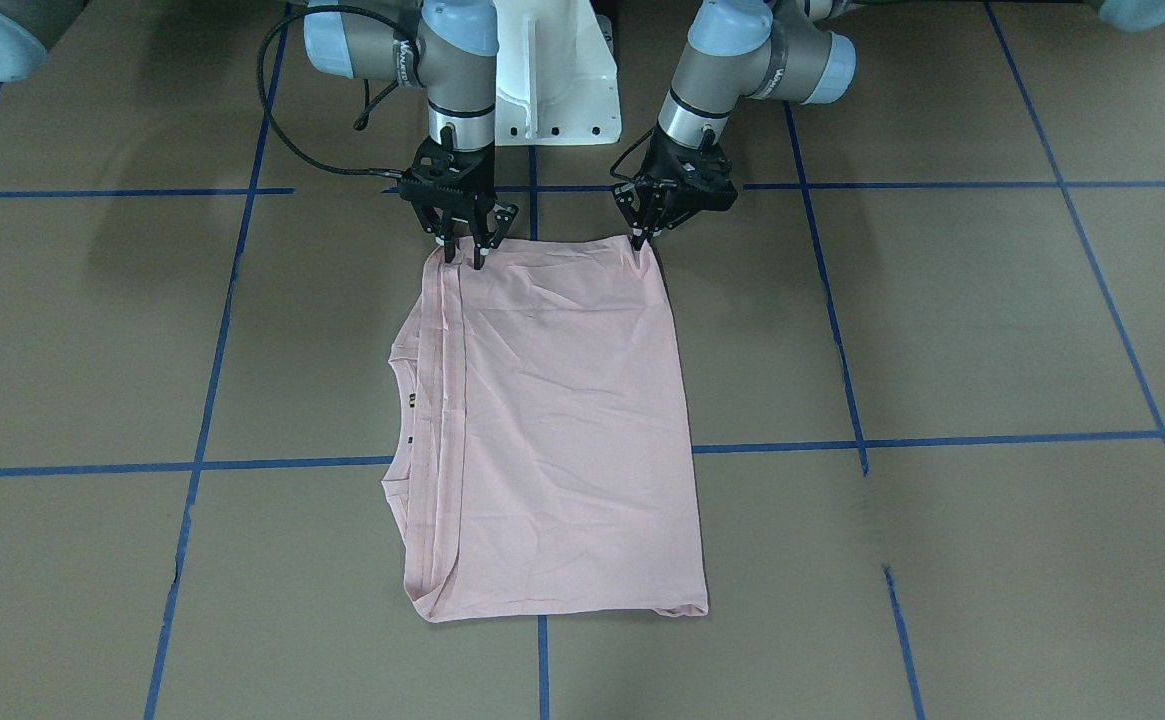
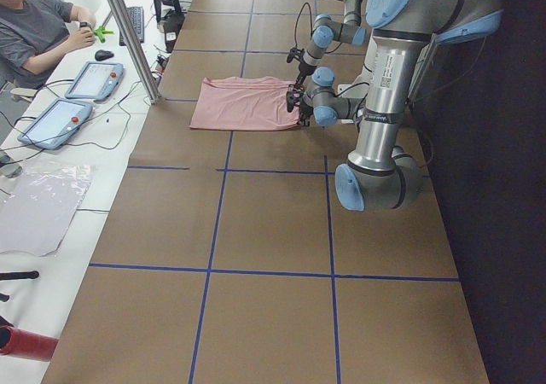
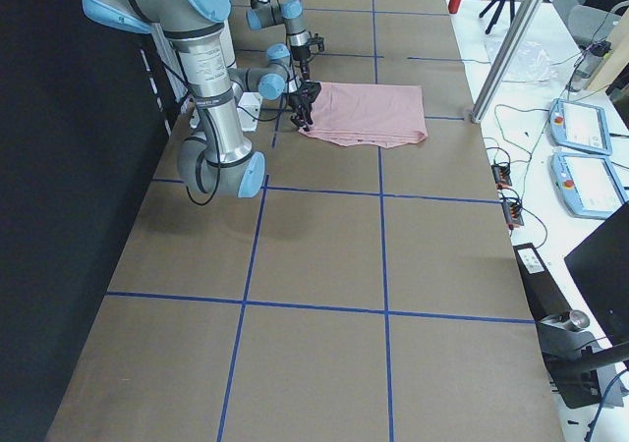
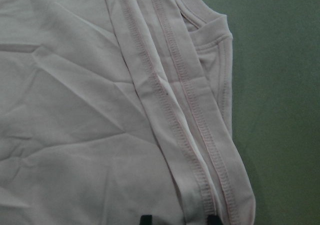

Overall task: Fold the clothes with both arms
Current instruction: 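Grasp the shirt's near edge with both grippers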

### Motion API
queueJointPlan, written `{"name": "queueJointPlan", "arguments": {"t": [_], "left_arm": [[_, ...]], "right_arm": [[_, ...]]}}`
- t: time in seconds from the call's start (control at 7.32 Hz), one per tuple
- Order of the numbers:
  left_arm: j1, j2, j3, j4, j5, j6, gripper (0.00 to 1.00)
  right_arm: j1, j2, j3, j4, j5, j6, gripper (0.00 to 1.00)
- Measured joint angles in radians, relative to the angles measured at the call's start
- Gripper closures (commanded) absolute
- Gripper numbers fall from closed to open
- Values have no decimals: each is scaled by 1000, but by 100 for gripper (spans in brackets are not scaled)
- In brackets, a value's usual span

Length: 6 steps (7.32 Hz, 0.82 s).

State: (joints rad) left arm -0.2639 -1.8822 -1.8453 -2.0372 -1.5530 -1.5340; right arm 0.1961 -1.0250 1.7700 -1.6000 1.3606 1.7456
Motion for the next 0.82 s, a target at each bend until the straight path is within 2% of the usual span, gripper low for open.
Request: {"name": "queueJointPlan", "arguments": {"t": [0.14,0.82], "left_arm": [[0,0,0,0,0,0,100],[0,0,1,0,0,1,100]], "right_arm": [[0,0,-1,0,0,0,100],[0,10,4,6,0,32,100]]}}
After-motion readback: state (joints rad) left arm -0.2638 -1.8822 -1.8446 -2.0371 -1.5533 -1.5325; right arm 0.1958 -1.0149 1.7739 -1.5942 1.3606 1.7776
